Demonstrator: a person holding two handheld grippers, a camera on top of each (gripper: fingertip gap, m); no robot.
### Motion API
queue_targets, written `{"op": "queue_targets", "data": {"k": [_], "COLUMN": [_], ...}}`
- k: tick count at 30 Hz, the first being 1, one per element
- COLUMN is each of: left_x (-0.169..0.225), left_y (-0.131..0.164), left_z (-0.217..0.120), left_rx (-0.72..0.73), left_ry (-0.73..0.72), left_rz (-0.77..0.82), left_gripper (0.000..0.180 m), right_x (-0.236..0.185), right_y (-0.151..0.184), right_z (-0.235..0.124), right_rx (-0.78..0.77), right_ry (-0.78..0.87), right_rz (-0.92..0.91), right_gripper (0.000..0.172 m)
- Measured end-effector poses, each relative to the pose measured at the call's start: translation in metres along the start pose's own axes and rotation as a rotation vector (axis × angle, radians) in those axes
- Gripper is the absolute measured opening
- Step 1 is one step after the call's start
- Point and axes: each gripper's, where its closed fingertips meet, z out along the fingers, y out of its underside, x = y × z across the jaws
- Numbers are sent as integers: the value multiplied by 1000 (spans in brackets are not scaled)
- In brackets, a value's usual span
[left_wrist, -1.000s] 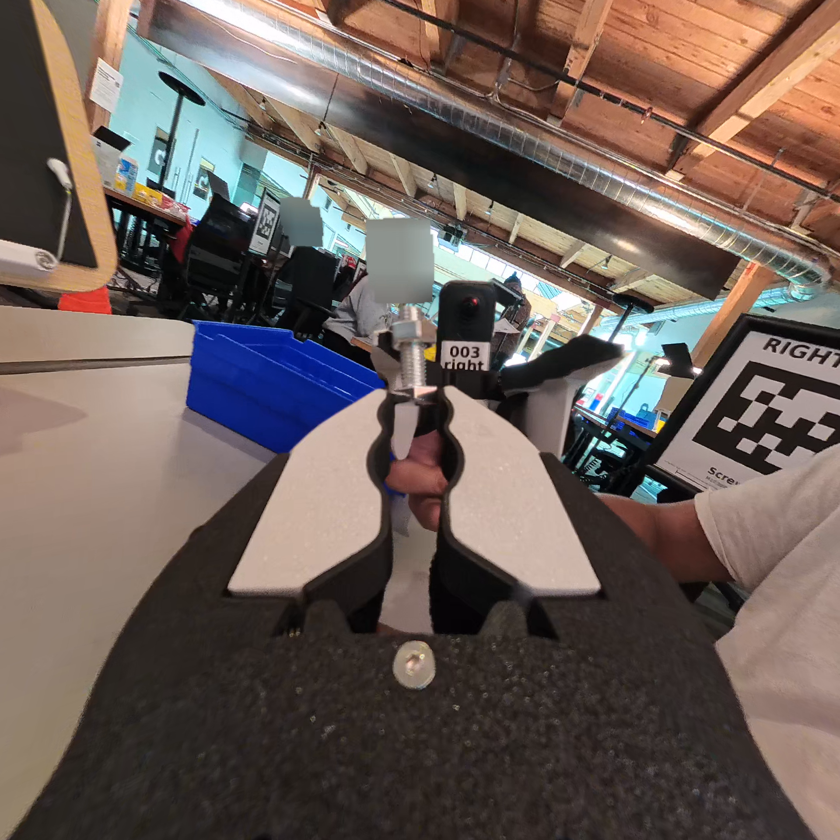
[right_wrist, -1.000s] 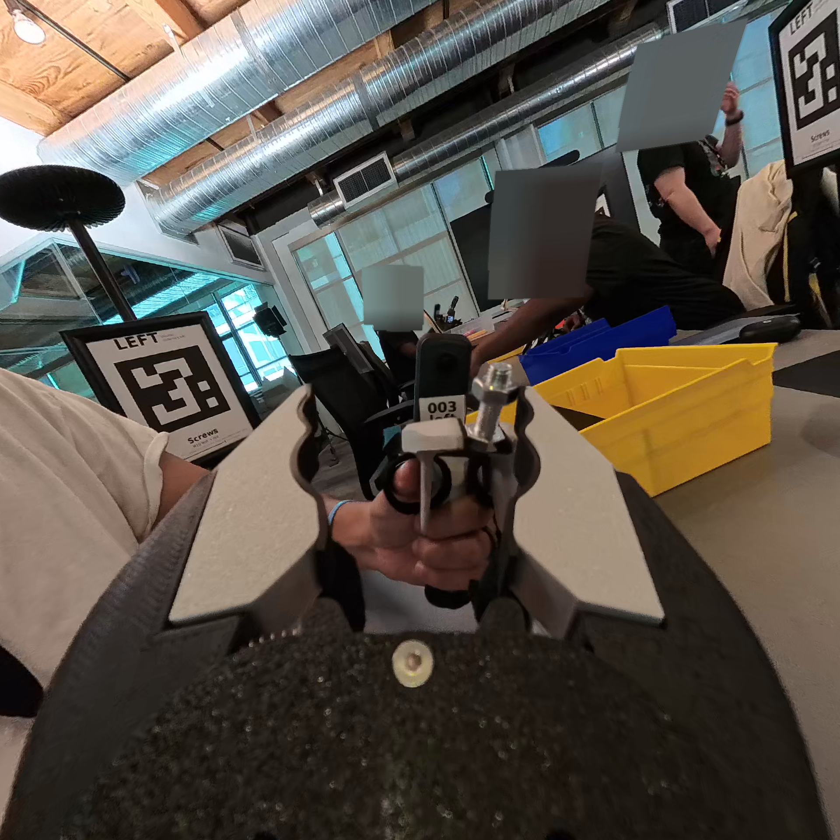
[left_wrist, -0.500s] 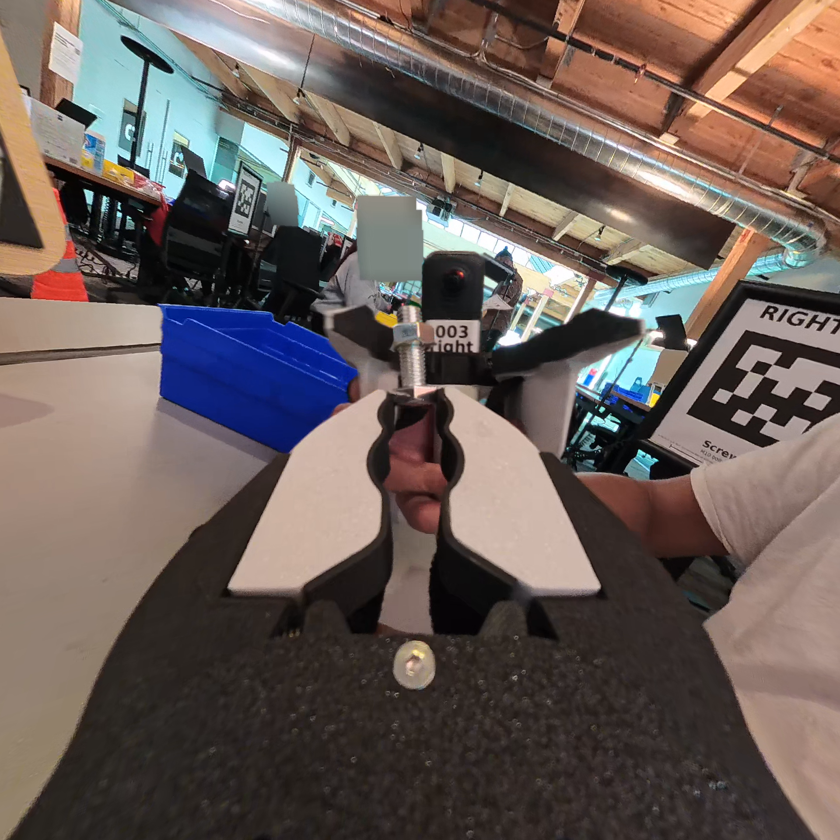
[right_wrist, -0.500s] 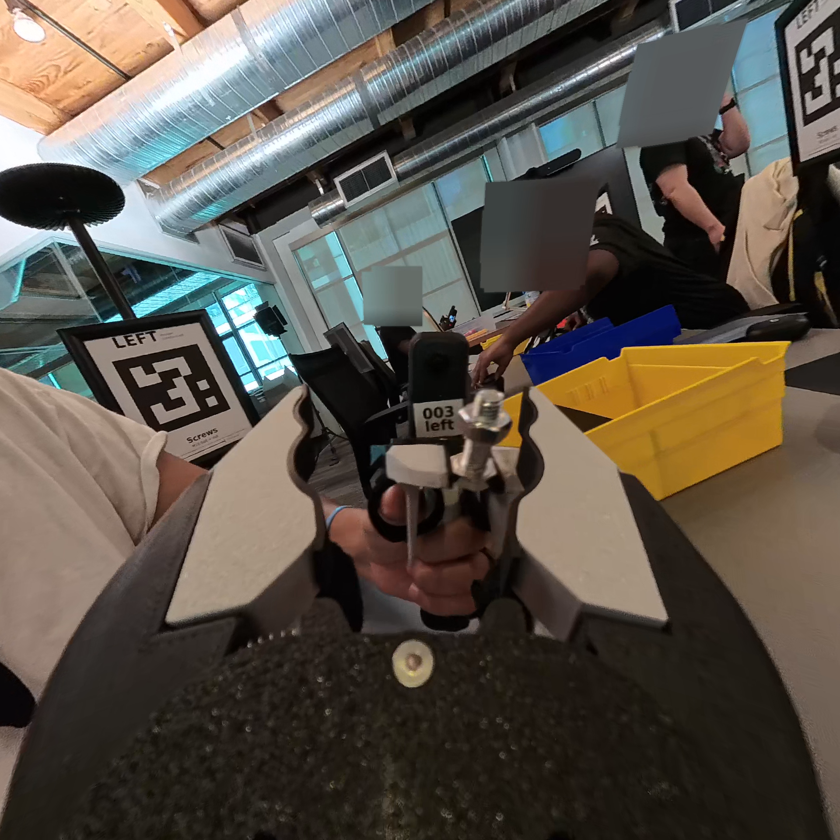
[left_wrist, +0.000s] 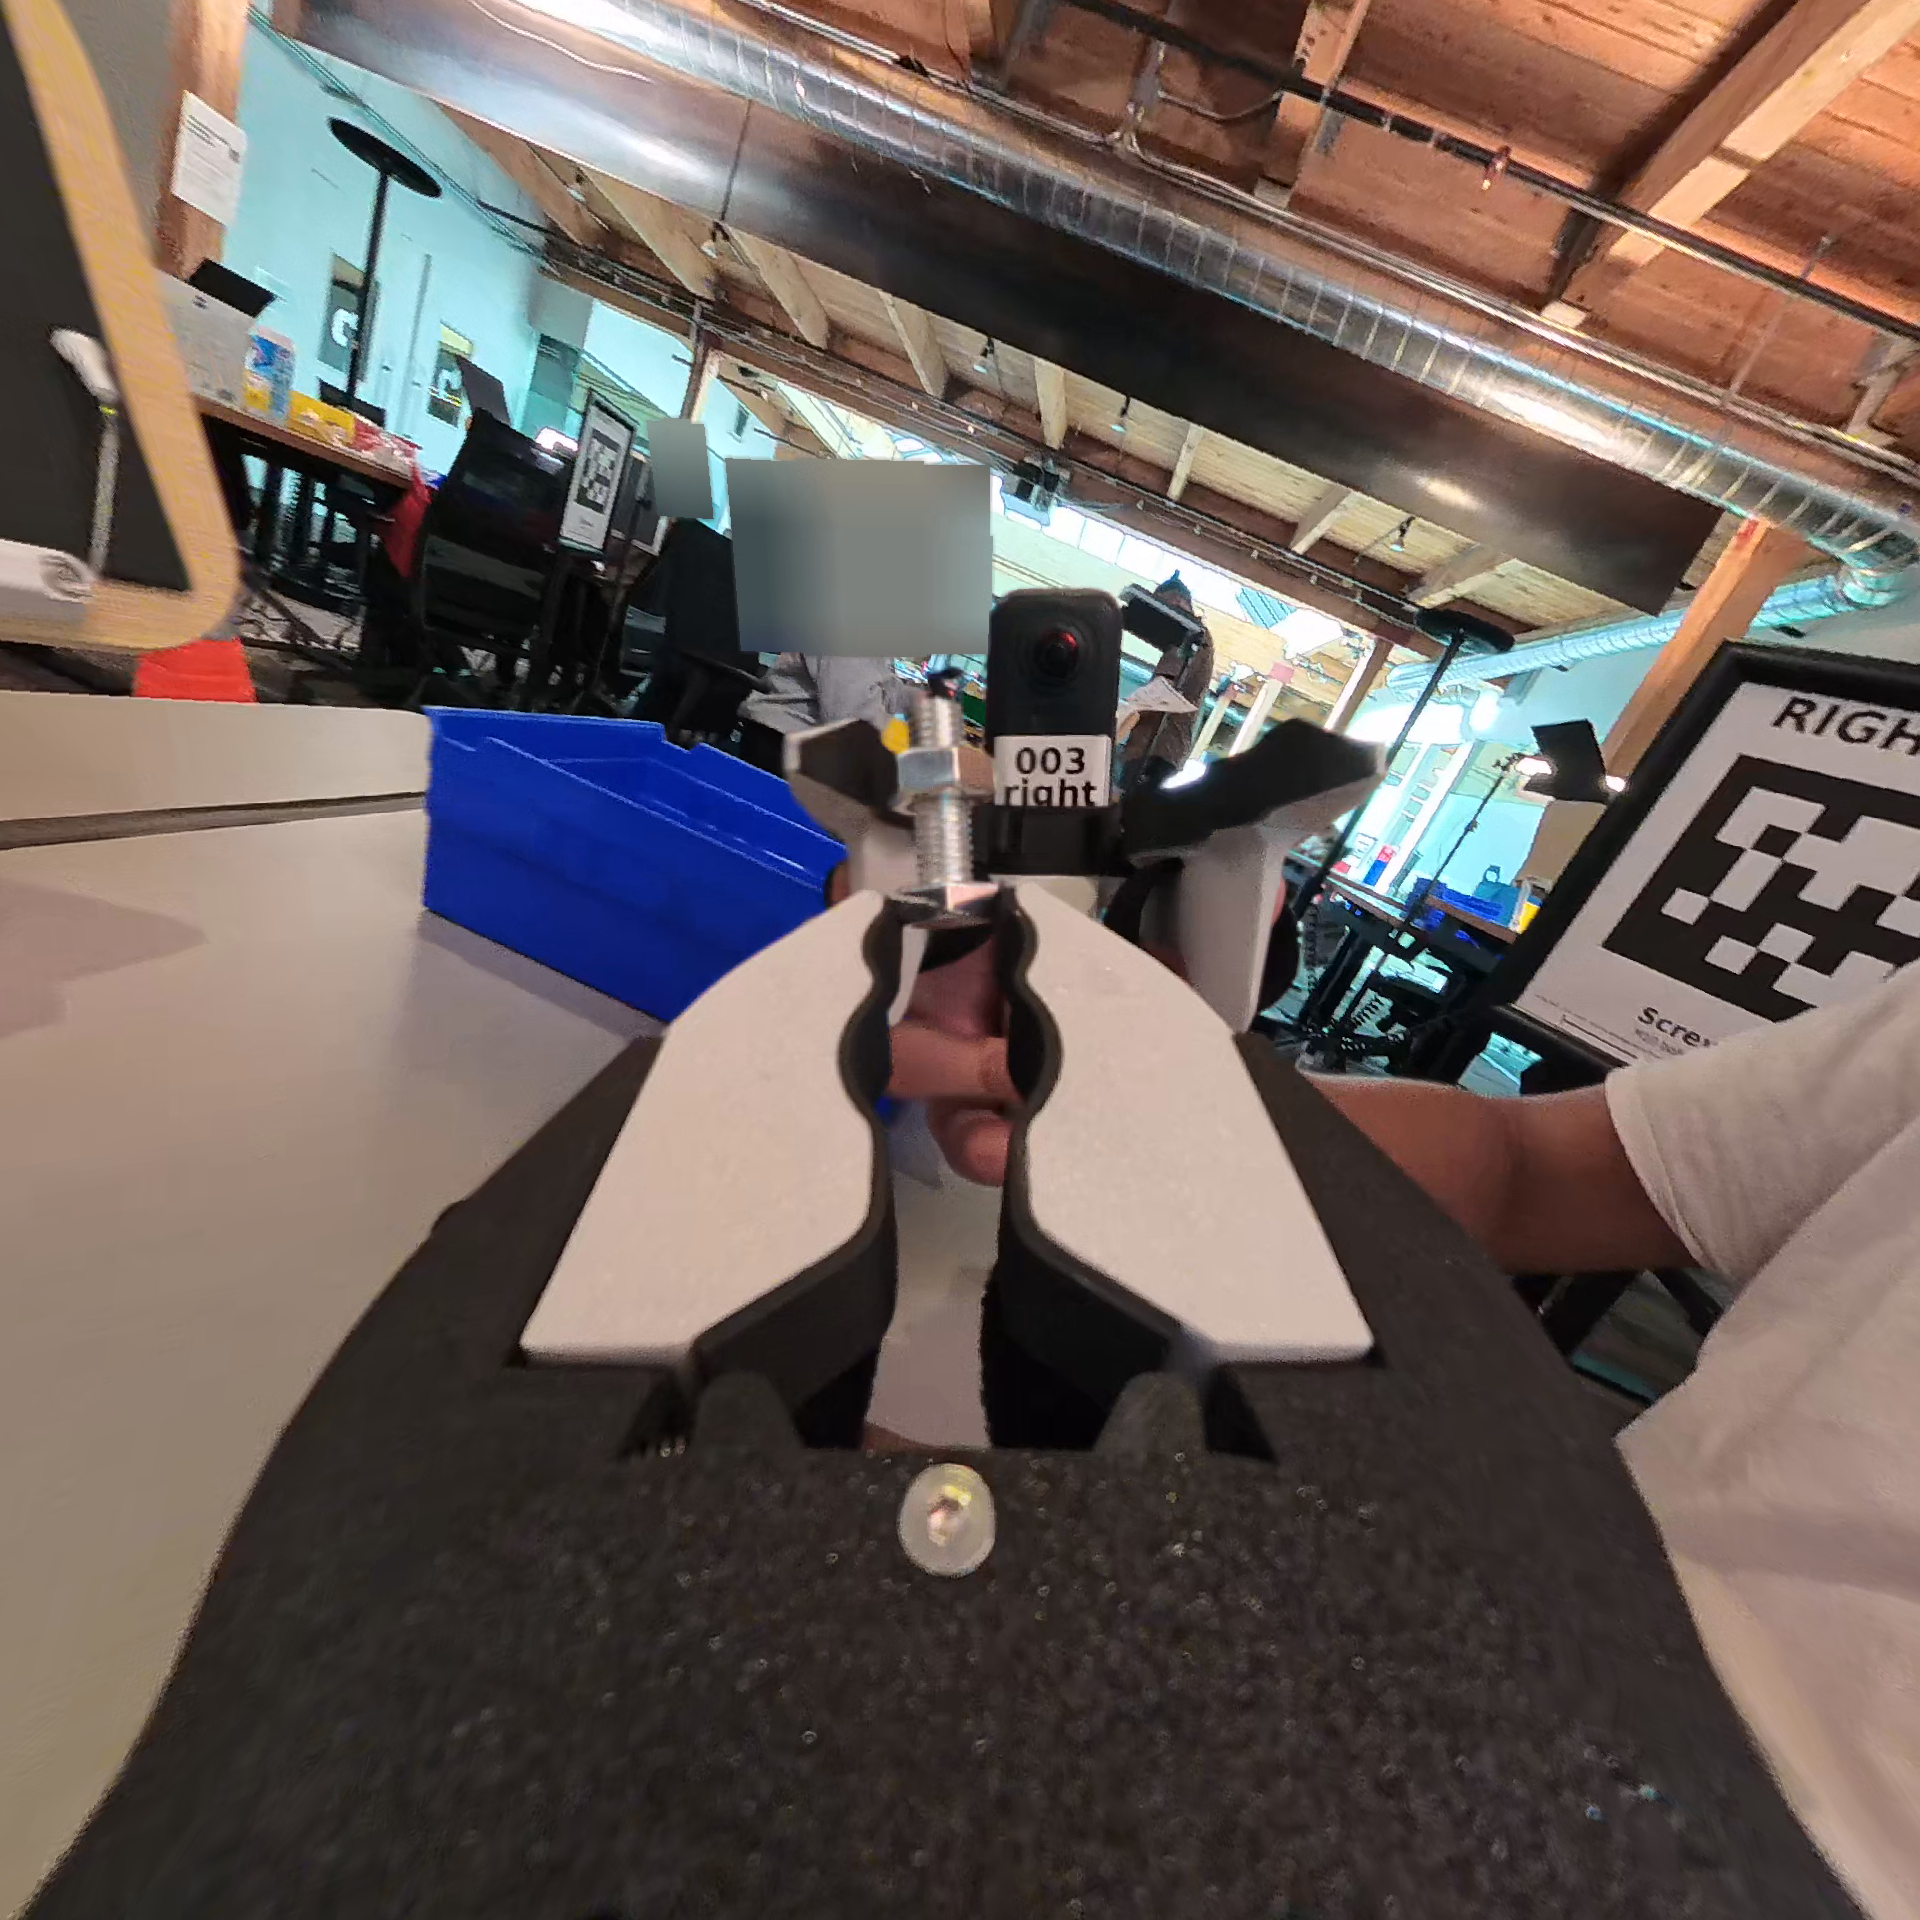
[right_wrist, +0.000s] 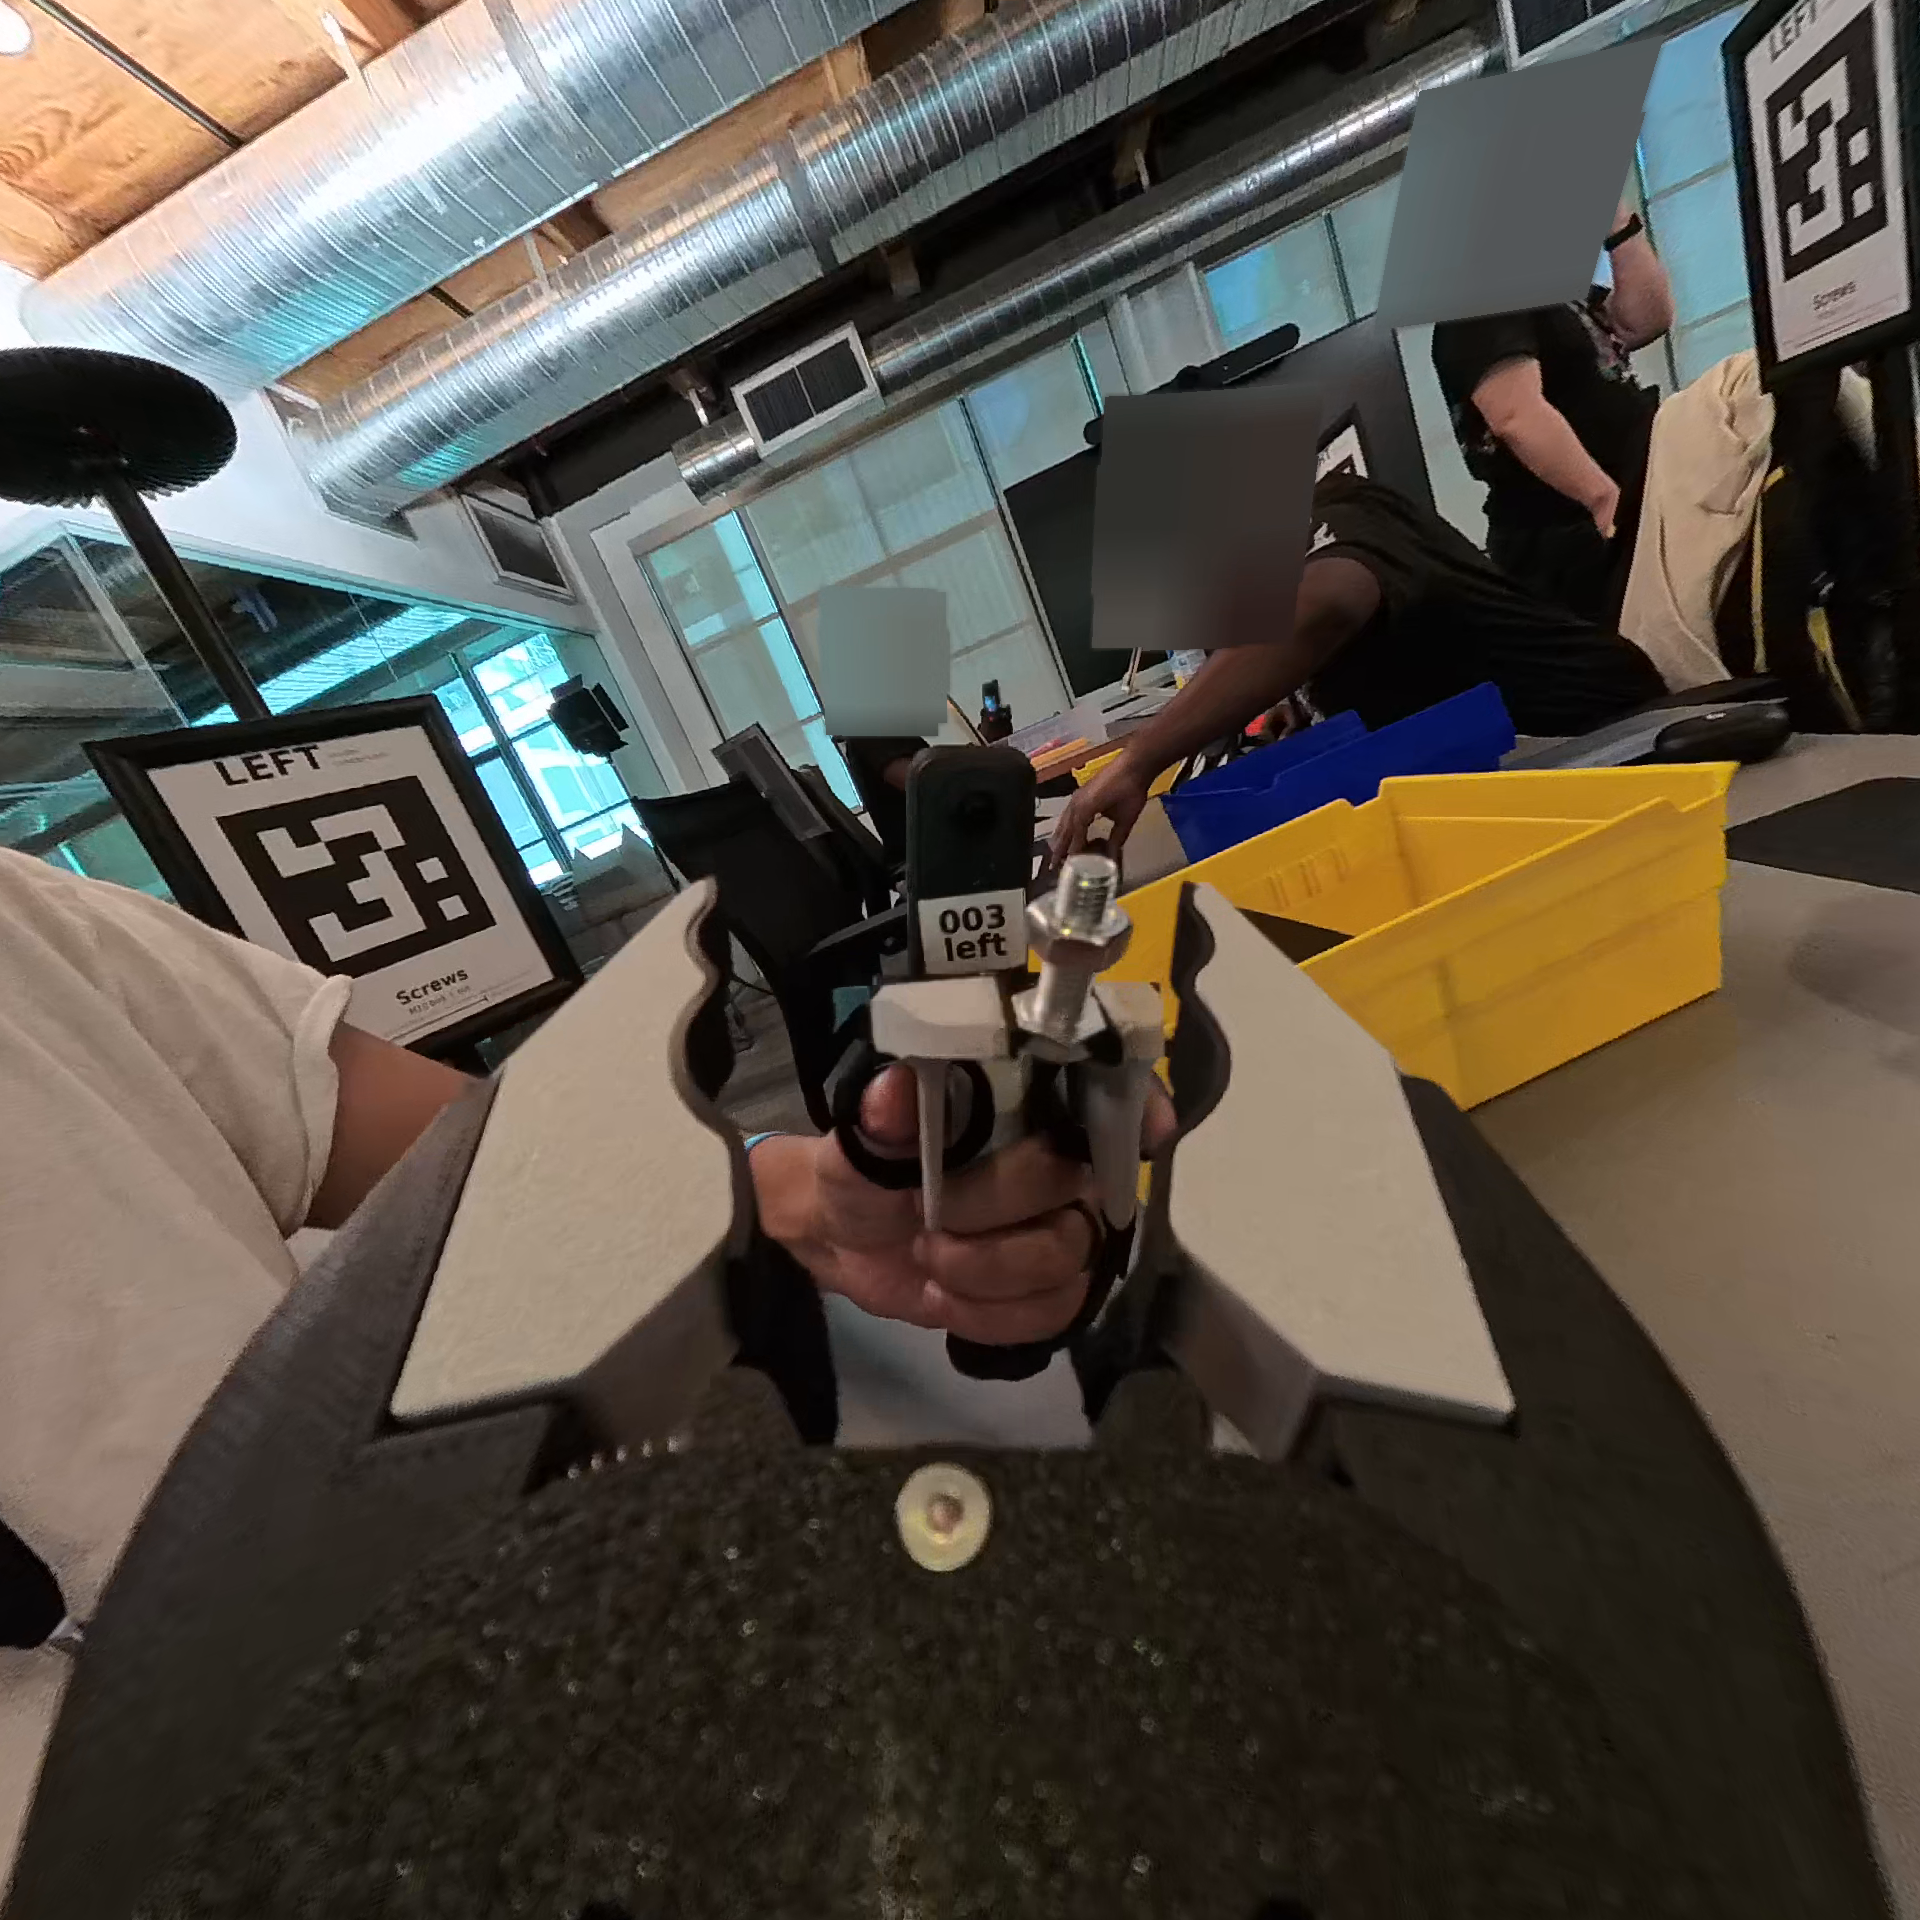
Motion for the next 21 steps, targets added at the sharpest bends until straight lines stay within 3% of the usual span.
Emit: {"op": "queue_targets", "data": {"k": [5,9,11,21], "left_x": [7,-4,-13,2], "left_y": [4,-14,-21,0], "left_z": [7,-5,-13,1], "left_rx": [-14,61,88,3], "left_ry": [23,6,-27,15], "left_rz": [0,-50,-63,-19], "left_gripper": [17,16,17,17], "right_x": [-11,-7,-8,1], "right_y": [3,-5,-7,9], "right_z": [5,-3,-7,4], "right_rx": [-2,31,39,-22], "right_ry": [-47,-62,-79,7], "right_rz": [11,59,60,14], "right_gripper": [85,81,71,86]}}
